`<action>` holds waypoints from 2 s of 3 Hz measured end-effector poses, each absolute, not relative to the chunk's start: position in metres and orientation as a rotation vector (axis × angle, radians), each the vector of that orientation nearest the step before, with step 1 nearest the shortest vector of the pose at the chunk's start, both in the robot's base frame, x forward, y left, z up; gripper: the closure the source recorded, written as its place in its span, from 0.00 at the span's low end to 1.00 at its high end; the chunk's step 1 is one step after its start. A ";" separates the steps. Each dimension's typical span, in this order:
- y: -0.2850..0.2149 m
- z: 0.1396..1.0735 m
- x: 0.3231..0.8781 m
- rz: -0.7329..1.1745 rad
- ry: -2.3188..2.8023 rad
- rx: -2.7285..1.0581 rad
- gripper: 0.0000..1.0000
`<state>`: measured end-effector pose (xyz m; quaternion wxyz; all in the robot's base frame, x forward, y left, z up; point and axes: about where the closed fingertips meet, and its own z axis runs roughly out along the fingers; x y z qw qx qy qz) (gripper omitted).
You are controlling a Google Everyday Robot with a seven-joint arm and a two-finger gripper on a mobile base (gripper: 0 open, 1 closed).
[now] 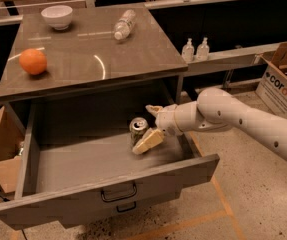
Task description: Pick 7up can from top drawer and place on counter
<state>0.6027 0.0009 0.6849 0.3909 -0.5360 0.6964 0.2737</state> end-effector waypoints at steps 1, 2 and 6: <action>0.001 0.669 0.608 0.694 1.761 -1.363 0.17; -0.004 0.663 0.611 0.691 1.749 -1.356 0.40; -0.114 0.822 0.601 0.680 1.742 -1.224 1.00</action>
Offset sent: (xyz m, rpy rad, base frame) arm 0.0124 -0.0179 -0.0279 0.0223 -0.0345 -0.0127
